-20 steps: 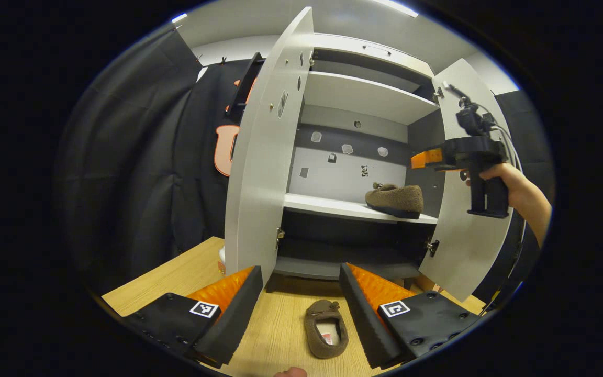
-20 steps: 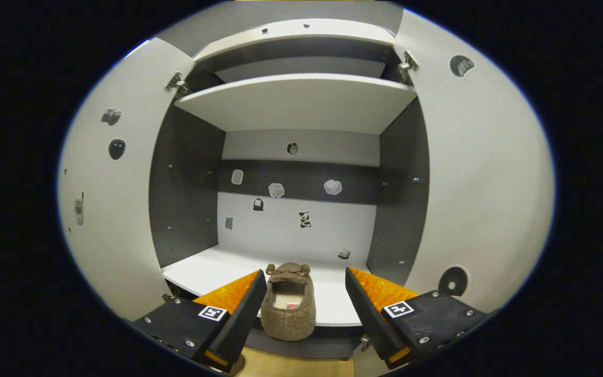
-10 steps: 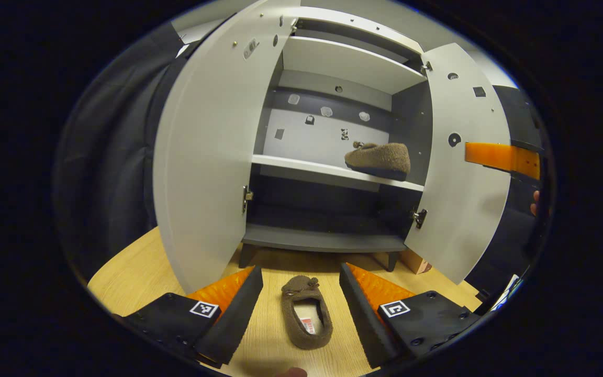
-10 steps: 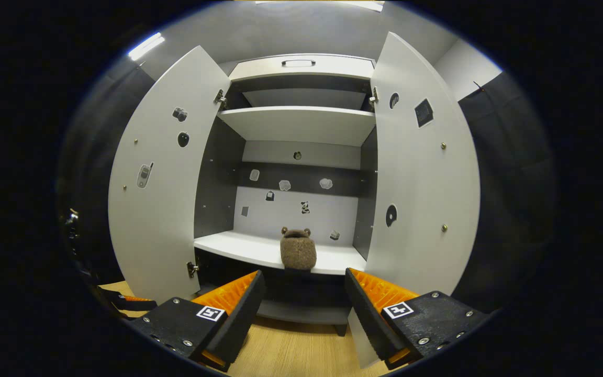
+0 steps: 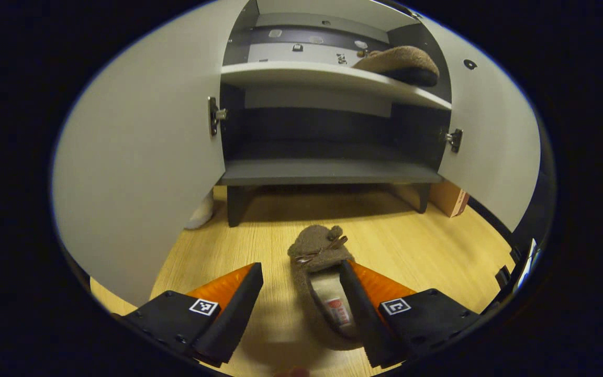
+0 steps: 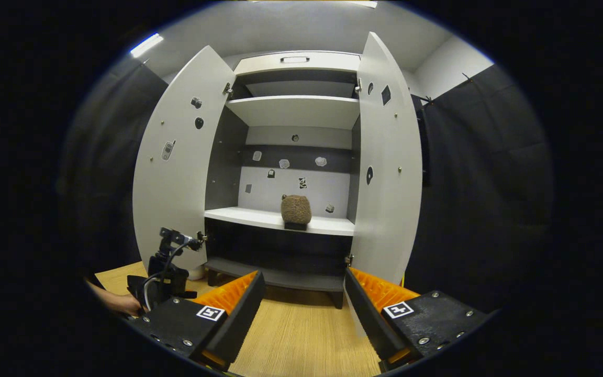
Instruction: Grab one shoe with the right hand and put it into the shoe cabinet, grab the other shoe with the left hand and put it into the shoe cabinet; then close the right door with the right hand and the left door with the left hand.
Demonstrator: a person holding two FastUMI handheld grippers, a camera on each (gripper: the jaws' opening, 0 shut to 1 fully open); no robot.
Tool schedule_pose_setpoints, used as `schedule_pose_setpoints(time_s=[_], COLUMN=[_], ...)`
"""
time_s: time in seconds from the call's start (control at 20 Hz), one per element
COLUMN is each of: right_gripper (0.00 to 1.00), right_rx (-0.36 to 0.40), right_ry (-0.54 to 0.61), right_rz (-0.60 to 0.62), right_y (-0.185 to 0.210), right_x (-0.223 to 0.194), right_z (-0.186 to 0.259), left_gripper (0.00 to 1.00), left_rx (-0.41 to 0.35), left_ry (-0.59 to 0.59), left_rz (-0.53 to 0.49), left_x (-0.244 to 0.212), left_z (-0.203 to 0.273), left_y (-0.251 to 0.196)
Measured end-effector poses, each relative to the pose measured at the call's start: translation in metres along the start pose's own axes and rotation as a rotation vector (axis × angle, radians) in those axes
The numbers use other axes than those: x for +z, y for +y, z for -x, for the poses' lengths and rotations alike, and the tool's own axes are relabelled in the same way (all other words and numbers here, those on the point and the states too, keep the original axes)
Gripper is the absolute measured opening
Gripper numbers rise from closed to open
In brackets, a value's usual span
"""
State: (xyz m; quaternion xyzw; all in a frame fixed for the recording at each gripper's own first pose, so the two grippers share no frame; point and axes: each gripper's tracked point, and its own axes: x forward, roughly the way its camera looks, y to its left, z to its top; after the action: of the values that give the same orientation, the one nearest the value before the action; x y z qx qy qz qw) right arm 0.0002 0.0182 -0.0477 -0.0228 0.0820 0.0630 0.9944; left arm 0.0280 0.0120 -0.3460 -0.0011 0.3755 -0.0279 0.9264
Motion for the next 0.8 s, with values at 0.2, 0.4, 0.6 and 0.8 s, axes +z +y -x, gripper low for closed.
schedule_pose_setpoints(time_s=[0.2,0.4,0.6,0.8], right_gripper=[0.94,0.94,0.94,0.94], right_rx=[-0.031,-0.035,-0.016,0.006], right_ry=[0.006,0.014,0.019,0.011], right_rz=[0.016,0.028,0.019,0.018], right_y=[-0.013,-0.015,-0.008,0.0], right_x=[0.001,0.0,-0.003,-0.003], right_z=[0.009,0.007,0.003,-0.002], left_gripper=[1.0,0.92,0.3,0.15], left_rx=[0.039,0.039,0.063,0.057], left_ry=[0.097,0.101,0.058,0.015], left_rz=[0.013,0.059,0.086,0.123], left_x=[-0.025,-0.019,-0.018,-0.002], left_z=[-0.034,-0.035,-0.035,-0.006], left_y=[0.014,0.017,0.014,0.008])
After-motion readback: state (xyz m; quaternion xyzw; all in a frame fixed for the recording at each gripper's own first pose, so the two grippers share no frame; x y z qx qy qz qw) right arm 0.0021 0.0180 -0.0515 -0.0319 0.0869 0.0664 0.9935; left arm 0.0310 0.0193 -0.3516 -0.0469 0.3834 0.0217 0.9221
